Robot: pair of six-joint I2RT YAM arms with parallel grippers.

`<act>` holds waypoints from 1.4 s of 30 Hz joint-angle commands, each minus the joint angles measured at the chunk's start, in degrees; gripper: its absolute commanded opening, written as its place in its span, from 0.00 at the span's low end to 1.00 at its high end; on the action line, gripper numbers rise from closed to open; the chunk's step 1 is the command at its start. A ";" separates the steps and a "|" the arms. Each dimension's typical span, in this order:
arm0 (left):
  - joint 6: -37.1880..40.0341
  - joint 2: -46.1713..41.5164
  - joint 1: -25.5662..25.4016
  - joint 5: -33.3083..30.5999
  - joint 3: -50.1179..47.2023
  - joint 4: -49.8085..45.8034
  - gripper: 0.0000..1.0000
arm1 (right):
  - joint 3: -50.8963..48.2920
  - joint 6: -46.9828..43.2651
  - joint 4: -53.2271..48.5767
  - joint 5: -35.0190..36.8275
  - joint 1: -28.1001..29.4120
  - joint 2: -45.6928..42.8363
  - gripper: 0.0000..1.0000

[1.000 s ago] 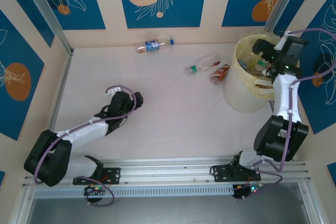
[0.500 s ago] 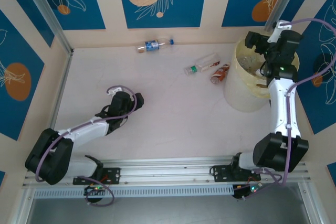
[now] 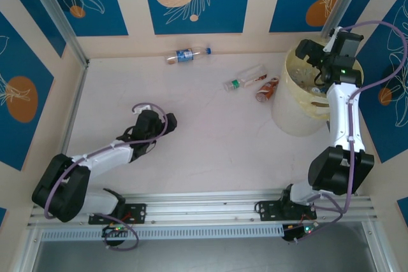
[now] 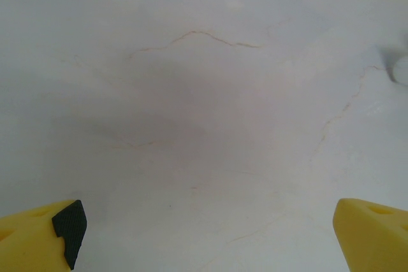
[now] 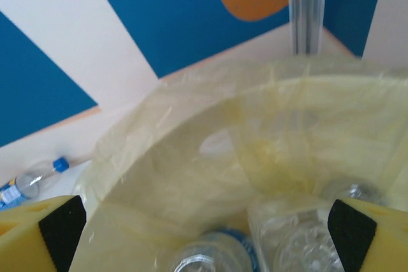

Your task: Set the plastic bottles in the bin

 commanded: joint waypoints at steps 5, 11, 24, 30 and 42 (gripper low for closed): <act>3.03 6.02 0.80 9.06 8.12 -2.81 1.00 | -1.54 1.85 -2.71 -6.80 8.72 -10.84 1.00; 1.05 13.02 0.45 14.25 13.65 -5.56 1.00 | -5.01 5.28 -5.24 0.54 22.22 -12.11 0.99; 1.18 8.08 0.61 10.24 9.96 -6.45 1.00 | -2.11 21.30 -10.69 39.96 36.90 17.06 0.99; 2.38 6.88 0.89 8.83 9.33 -7.51 1.00 | 0.53 26.89 -12.68 43.83 34.57 27.16 0.98; 2.59 6.96 1.53 7.59 8.59 -7.57 1.00 | 5.55 36.44 -13.45 46.35 30.45 37.88 0.91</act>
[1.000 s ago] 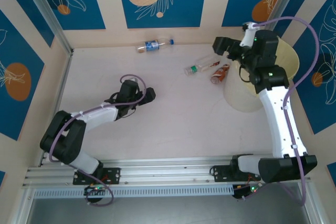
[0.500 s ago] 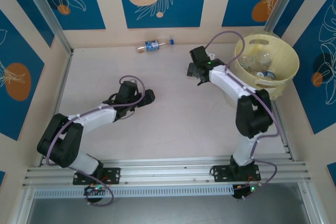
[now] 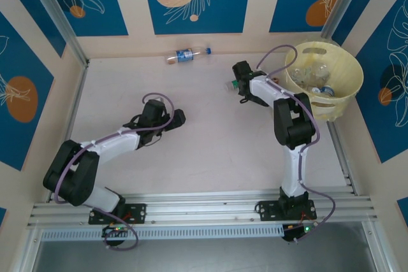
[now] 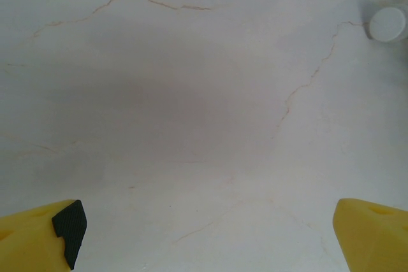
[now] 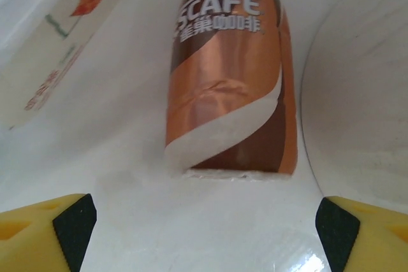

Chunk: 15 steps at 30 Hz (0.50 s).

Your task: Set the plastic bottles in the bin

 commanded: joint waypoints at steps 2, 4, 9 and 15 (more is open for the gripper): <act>1.26 -0.89 1.03 -1.58 -0.64 -1.49 1.00 | 3.51 7.03 -2.30 4.81 -1.59 3.81 0.91; 1.28 -0.89 1.20 -1.93 -0.64 -1.55 1.00 | 3.08 6.53 -0.28 4.08 -2.38 3.86 0.91; 1.11 -0.19 1.27 -1.70 -0.30 -1.48 1.00 | 2.42 2.53 4.47 1.69 -3.50 3.60 0.80; 0.97 -1.02 1.25 -1.75 -0.63 -1.65 1.00 | -4.10 -1.80 13.44 -0.40 -2.88 -0.07 0.60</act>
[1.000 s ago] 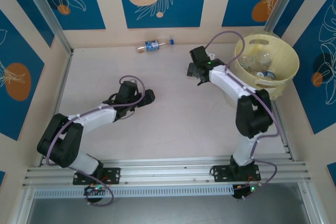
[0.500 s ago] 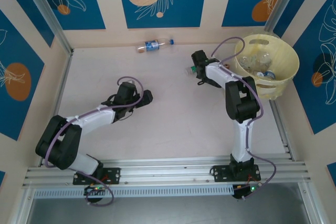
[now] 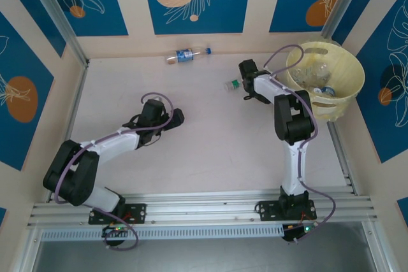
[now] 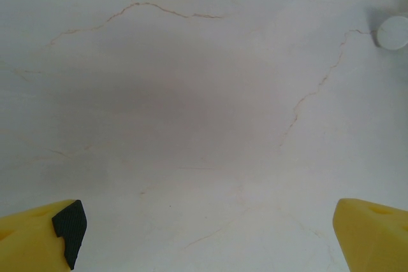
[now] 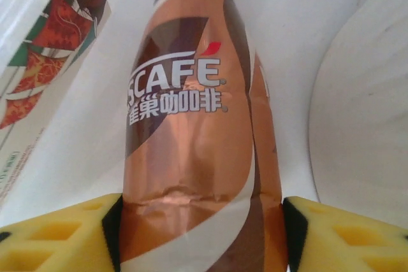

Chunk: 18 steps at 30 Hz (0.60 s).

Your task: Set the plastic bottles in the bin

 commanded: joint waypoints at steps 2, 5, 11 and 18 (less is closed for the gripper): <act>1.01 -1.69 0.90 -1.16 -1.01 -1.64 1.00 | -4.69 -2.29 6.15 -1.10 0.84 -4.13 0.58; 1.10 -2.48 0.92 -1.70 -1.54 -1.48 1.00 | -6.84 -4.42 7.67 -2.77 1.76 -7.15 0.57; 1.32 -3.34 0.96 -0.97 -2.19 -0.23 1.00 | -14.25 -8.31 10.10 -2.92 6.62 -19.78 0.53; 1.83 -3.78 0.96 1.63 -3.48 3.78 1.00 | -24.27 -19.08 15.88 -15.74 7.81 -41.74 0.46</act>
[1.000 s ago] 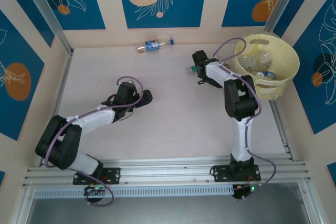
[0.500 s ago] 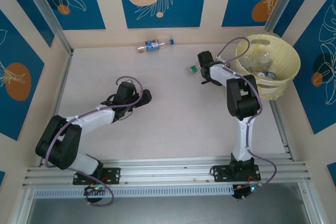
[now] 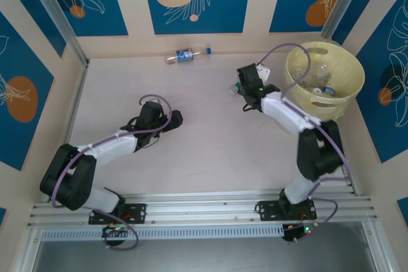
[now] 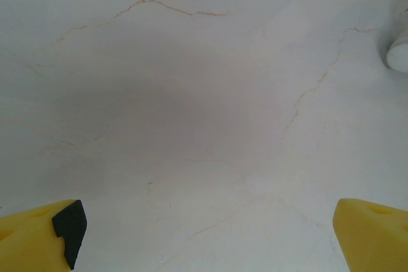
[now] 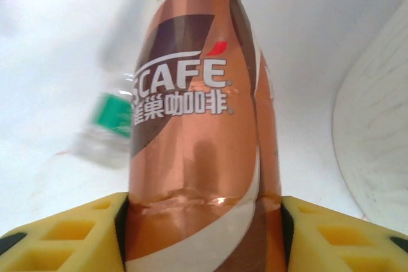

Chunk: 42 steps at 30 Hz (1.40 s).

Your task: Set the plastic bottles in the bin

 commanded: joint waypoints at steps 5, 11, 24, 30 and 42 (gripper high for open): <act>0.67 -1.11 0.84 1.92 -2.28 5.78 1.00 | -2.64 -17.01 1.33 -25.42 -3.60 -17.24 0.46; 0.71 -0.02 0.86 2.91 -1.80 6.35 1.00 | 1.81 -19.54 -6.61 -33.57 -14.86 -24.02 0.46; 0.09 0.59 0.85 3.01 -1.71 6.45 1.00 | -2.14 -6.95 -3.76 -50.03 -41.84 -29.69 0.46; 0.01 0.91 0.84 3.00 -1.69 6.28 1.00 | 0.78 -7.17 -8.57 -55.11 -43.56 -25.39 0.49; -0.39 2.46 0.88 4.05 -0.99 6.27 1.00 | 4.39 -9.29 -14.12 -52.28 -43.56 -24.65 0.86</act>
